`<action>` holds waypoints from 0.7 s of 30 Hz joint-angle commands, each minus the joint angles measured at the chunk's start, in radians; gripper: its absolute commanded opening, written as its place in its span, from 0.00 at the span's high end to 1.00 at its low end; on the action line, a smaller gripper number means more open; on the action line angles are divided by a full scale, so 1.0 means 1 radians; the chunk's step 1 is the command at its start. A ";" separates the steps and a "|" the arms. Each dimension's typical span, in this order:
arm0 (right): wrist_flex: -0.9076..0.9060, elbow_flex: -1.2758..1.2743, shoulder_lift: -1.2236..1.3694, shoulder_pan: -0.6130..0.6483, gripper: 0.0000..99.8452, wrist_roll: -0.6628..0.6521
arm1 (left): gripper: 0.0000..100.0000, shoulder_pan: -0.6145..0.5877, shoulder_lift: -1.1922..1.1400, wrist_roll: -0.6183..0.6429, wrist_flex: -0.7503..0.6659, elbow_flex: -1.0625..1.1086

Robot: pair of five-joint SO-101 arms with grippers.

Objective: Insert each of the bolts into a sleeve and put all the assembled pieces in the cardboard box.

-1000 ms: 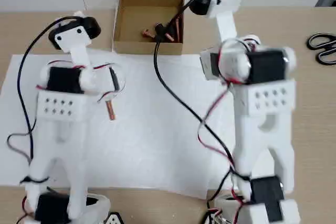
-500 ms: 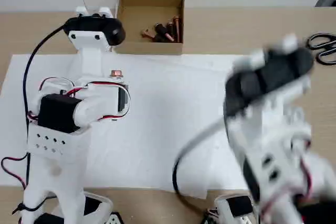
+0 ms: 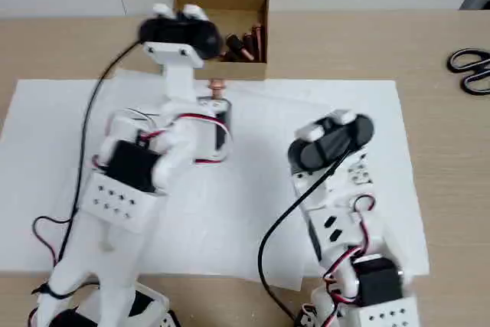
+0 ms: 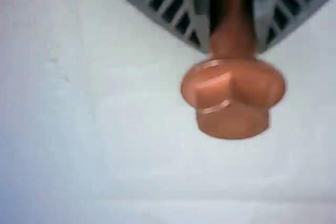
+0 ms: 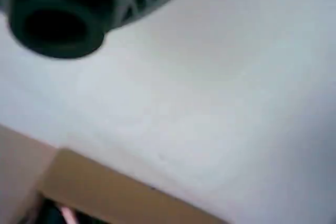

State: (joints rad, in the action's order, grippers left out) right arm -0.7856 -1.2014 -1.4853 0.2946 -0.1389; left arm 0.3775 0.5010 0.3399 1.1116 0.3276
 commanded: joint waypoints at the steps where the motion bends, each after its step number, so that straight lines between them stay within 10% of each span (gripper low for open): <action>1: 0.127 -0.155 -0.102 0.070 1.00 -0.002 | 0.99 0.041 0.032 0.005 -0.147 0.059; 21: 0.024 -0.322 -0.325 0.182 1.00 0.330 | 0.99 0.057 0.315 0.175 -0.423 0.170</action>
State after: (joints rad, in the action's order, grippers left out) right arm -0.7580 -1.5528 -1.7937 0.4741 0.1634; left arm 0.4327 0.7158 0.5501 0.7940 0.4826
